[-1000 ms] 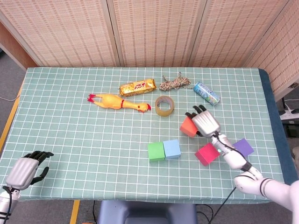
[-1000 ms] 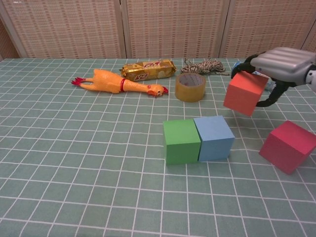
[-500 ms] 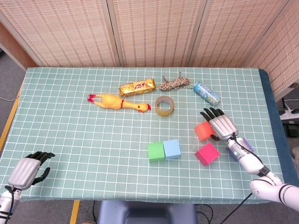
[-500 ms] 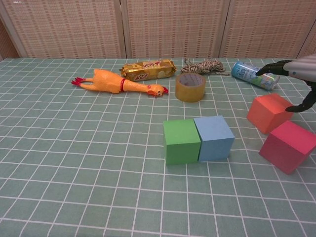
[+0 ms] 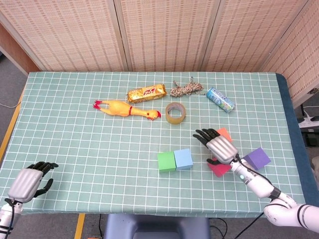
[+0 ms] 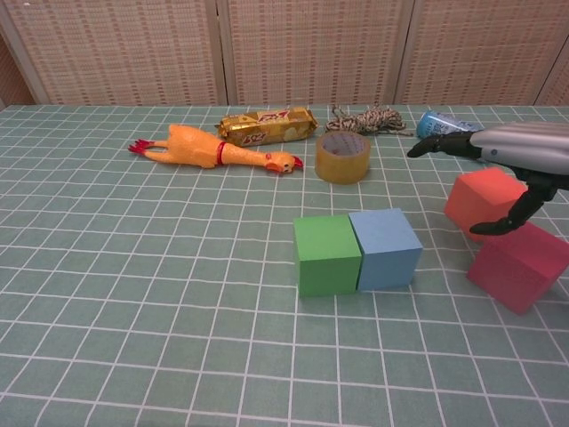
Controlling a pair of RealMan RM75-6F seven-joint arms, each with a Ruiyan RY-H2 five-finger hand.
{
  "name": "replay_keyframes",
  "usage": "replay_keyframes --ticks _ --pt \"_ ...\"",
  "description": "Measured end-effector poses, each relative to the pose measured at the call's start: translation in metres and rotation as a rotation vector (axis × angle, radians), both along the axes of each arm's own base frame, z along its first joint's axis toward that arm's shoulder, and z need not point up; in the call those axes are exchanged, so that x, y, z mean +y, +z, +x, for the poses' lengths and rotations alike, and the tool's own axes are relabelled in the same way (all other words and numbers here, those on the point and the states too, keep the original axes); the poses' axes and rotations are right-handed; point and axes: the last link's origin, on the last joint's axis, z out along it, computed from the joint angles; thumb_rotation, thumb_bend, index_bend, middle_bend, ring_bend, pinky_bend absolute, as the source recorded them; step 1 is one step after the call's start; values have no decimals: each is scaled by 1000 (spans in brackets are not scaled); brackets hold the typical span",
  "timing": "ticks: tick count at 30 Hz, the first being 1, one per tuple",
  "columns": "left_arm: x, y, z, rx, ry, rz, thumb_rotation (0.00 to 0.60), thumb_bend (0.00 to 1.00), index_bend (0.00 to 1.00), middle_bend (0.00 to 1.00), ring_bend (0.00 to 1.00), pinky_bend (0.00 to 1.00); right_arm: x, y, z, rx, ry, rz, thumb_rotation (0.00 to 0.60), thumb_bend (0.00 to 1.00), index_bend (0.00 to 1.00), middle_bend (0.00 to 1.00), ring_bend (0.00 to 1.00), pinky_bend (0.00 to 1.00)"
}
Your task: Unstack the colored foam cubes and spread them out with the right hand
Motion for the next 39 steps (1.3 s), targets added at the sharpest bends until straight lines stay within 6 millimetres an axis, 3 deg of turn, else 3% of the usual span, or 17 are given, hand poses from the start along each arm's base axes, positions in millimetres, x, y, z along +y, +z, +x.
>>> replay_keyframes --ticks 7,17,22,25,28,31,39 --pt "1 0 0 2 2 0 600 463 308 360 302 468 7 -11 5 -82 -91 93 600 129 39 0 0 88" --pt "1 2 0 -1 2 6 600 462 308 360 314 468 4 -52 7 -143 -204 241 600 88 30 0 0 88" --pt "0 4 0 -8 -2 14 600 463 308 360 315 468 1 -70 10 -136 -177 260 600 88 38 19 0 90" --pt "0 5 0 -11 -6 15 600 463 308 360 315 468 -1 -78 11 -136 -143 240 600 88 102 137 3 120" --pt "0 5 0 -13 -7 16 600 463 308 361 315 468 -1 -82 14 -155 -111 210 600 88 290 389 149 203" --pt "0 6 0 -14 -7 17 600 463 308 360 315 468 -2 -83 16 -178 -75 170 600 88 454 536 272 241" --pt "-1 5 0 -13 -8 15 600 463 308 360 315 468 -6 -76 14 -213 4 67 600 88 513 572 306 245"
